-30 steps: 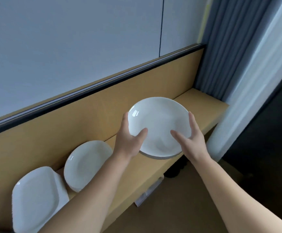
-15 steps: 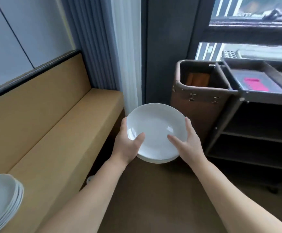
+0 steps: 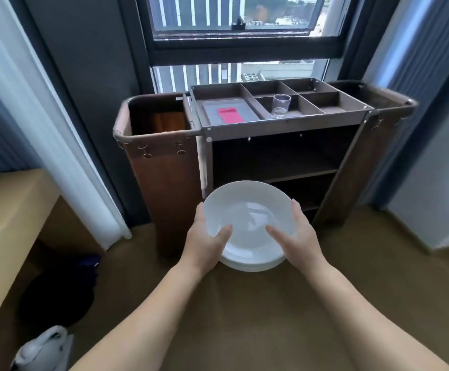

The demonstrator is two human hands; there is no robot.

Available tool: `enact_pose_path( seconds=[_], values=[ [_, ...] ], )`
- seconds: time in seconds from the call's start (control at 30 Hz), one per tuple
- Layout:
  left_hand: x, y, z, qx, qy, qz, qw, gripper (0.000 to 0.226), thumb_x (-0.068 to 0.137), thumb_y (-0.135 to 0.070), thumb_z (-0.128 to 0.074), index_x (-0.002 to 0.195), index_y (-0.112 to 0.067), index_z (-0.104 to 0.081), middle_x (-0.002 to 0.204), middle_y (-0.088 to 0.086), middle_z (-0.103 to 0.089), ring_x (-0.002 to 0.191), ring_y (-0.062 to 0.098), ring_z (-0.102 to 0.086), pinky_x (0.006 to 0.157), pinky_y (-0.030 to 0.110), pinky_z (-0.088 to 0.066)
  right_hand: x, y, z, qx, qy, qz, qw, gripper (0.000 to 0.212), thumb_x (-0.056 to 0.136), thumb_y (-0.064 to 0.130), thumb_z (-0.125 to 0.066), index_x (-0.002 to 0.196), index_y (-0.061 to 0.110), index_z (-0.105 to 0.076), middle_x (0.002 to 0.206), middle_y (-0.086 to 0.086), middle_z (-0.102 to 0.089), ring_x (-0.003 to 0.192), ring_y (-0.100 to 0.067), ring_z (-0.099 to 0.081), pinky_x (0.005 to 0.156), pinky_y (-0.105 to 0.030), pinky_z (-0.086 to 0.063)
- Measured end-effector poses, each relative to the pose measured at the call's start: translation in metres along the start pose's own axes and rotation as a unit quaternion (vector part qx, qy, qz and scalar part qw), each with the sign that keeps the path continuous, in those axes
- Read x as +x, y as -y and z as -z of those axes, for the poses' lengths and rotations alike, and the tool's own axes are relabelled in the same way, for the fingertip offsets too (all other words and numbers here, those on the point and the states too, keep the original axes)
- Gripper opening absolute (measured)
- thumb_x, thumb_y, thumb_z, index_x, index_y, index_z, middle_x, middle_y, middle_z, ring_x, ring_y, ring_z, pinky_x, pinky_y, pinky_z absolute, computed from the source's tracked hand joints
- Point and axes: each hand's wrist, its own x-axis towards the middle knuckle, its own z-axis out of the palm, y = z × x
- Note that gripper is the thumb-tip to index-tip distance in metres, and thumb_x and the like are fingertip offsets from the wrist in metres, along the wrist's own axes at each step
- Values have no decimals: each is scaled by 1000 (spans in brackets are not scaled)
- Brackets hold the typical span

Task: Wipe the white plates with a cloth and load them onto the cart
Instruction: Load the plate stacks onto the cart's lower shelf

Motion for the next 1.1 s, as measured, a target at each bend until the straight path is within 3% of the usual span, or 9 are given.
enact_pose_path(
  seconds=[0.23, 0.47, 0.6, 0.77, 0.83, 0.9, 1.0, 1.1],
  values=[
    [85, 10, -65, 15, 34, -12, 999, 52, 83, -38, -65, 129, -38, -41, 112, -19, -60, 102, -5, -58, 76, 12, -48, 79, -53, 41, 9, -18, -11, 1000, 51, 76, 37, -68, 124, 44, -49, 115, 16, -60, 109, -8, -58, 87, -33, -51],
    [200, 51, -104, 49, 32, 8, 998, 50, 86, -37, -63, 130, -38, -38, 112, -18, -60, 103, 0, -59, 84, 23, -51, 190, -113, 41, 38, -3, -35, 999, 51, 75, 36, -69, 121, 44, -49, 114, 15, -62, 105, -6, -61, 83, -30, -52],
    [260, 80, -127, 66, 11, 22, 997, 49, 86, -40, -61, 130, -37, -39, 112, -18, -60, 103, 1, -58, 83, 20, -47, 257, -150, 37, 27, 3, -20, 999, 46, 74, 40, -67, 117, 41, -52, 109, 16, -64, 101, -3, -61, 79, -25, -50],
    [335, 131, -155, 79, -63, 25, 995, 50, 87, -34, -63, 133, -25, -45, 108, -10, -63, 100, 10, -61, 82, 22, -44, 343, -211, 20, 36, -3, -11, 999, 39, 81, 25, -71, 114, 32, -51, 108, 8, -63, 97, -4, -62, 72, -15, -46],
    [364, 152, -163, 81, -88, 27, 992, 54, 88, -37, -63, 136, -25, -43, 109, -7, -64, 100, 14, -63, 82, 25, -48, 377, -234, 10, 38, -2, -12, 999, 52, 76, 37, -72, 122, 29, -48, 116, 4, -60, 101, -8, -61, 80, -22, -50],
    [388, 170, -167, 83, -107, 35, 990, 55, 89, -42, -60, 138, -27, -41, 111, -6, -63, 100, 15, -62, 81, 26, -49, 409, -256, 0, 31, 0, -20, 999, 80, 71, 48, -71, 142, 25, -41, 126, 1, -57, 109, -15, -59, 90, -32, -52],
    [413, 187, -173, 76, -125, 36, 989, 46, 91, -39, -57, 133, -29, -42, 102, -12, -60, 91, 8, -59, 71, 22, -45, 444, -275, -13, 32, 5, -17, 999, 85, 79, 42, -71, 151, 26, -28, 133, 0, -53, 115, -19, -55, 94, -33, -48],
    [429, 205, -177, 74, -159, 38, 984, 47, 92, -38, -56, 134, -25, -42, 106, -7, -61, 91, 9, -58, 72, 23, -43, 467, -287, -24, 34, 16, -18, 999, 87, 81, 40, -70, 153, 24, -24, 136, -2, -51, 116, -20, -54, 92, -30, -46]
  ],
)
